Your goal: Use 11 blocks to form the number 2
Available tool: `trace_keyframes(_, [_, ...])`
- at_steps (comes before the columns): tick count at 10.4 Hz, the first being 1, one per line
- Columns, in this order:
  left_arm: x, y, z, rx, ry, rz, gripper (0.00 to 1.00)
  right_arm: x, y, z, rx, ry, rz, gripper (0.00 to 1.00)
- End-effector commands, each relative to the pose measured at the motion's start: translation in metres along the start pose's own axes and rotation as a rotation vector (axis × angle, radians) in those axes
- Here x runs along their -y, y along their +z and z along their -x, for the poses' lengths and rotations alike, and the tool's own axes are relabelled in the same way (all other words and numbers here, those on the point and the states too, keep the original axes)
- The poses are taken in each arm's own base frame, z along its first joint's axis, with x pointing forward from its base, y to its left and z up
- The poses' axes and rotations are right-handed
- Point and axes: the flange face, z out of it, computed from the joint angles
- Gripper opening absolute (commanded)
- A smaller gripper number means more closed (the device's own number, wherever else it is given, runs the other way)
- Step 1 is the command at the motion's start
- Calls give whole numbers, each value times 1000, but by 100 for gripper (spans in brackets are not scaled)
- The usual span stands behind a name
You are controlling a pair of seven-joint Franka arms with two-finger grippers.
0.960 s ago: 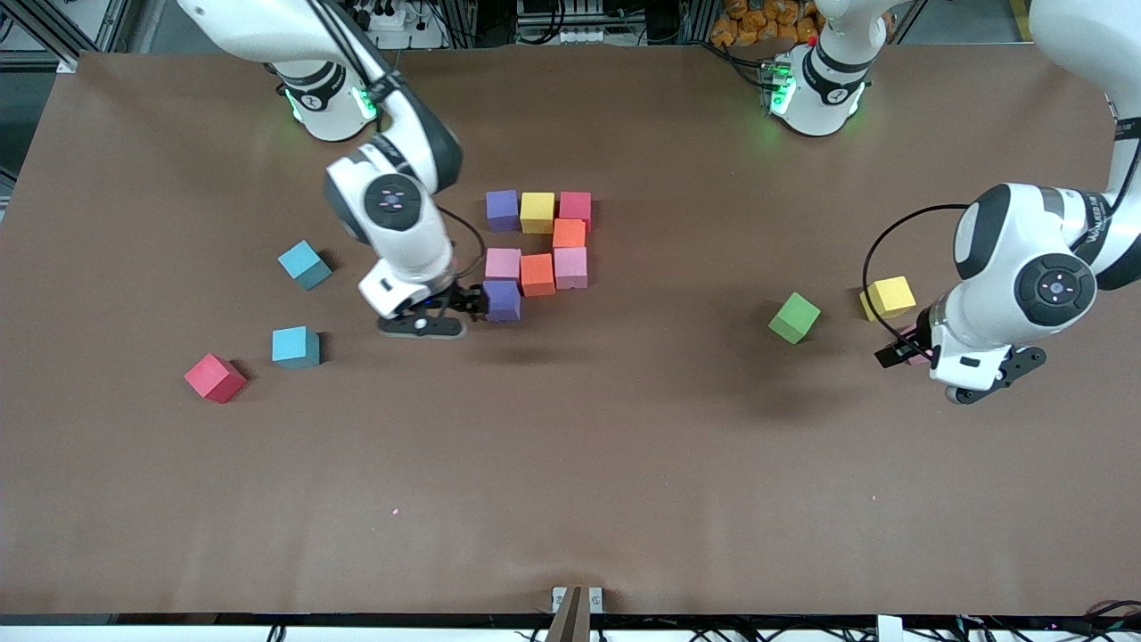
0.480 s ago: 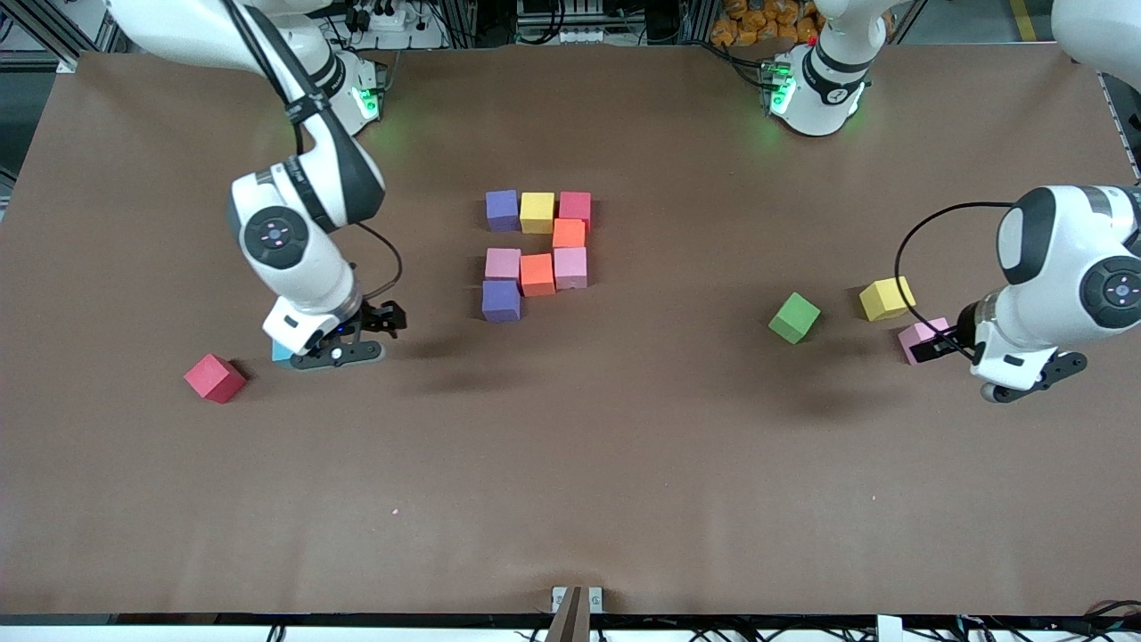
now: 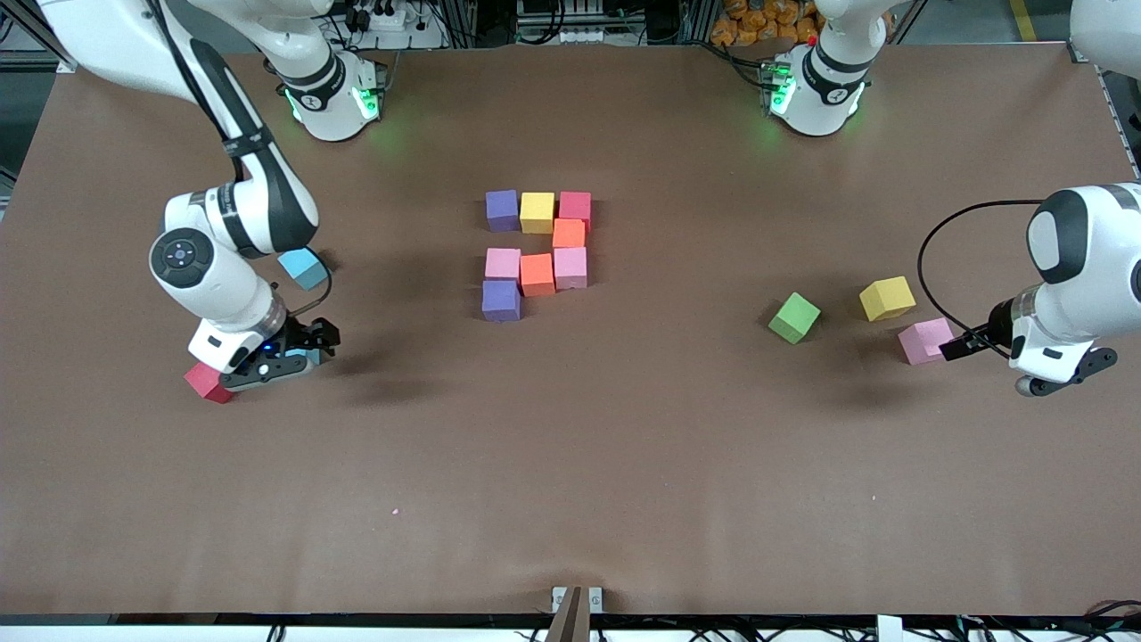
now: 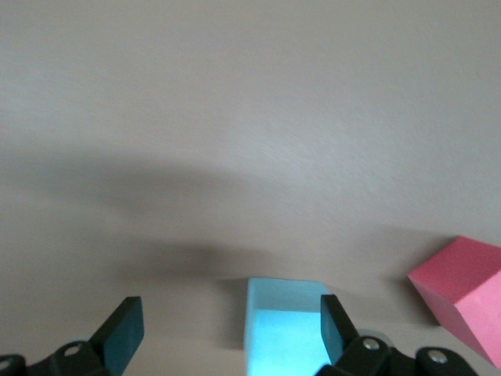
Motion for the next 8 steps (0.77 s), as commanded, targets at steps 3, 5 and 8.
trace_keyframes(3, [20, 20, 23, -31, -22, 38, 100, -47, 44, 33, -73, 19, -2, 100])
trace_keyframes(5, [28, 41, 37, -28, 5, 33, 100, -53, 61, 48, -83, 22, -13, 100])
trace_keyframes(8, [43, 68, 48, -64, 39, 26, 100, -47, 69, 59, -54, 51, -23, 100])
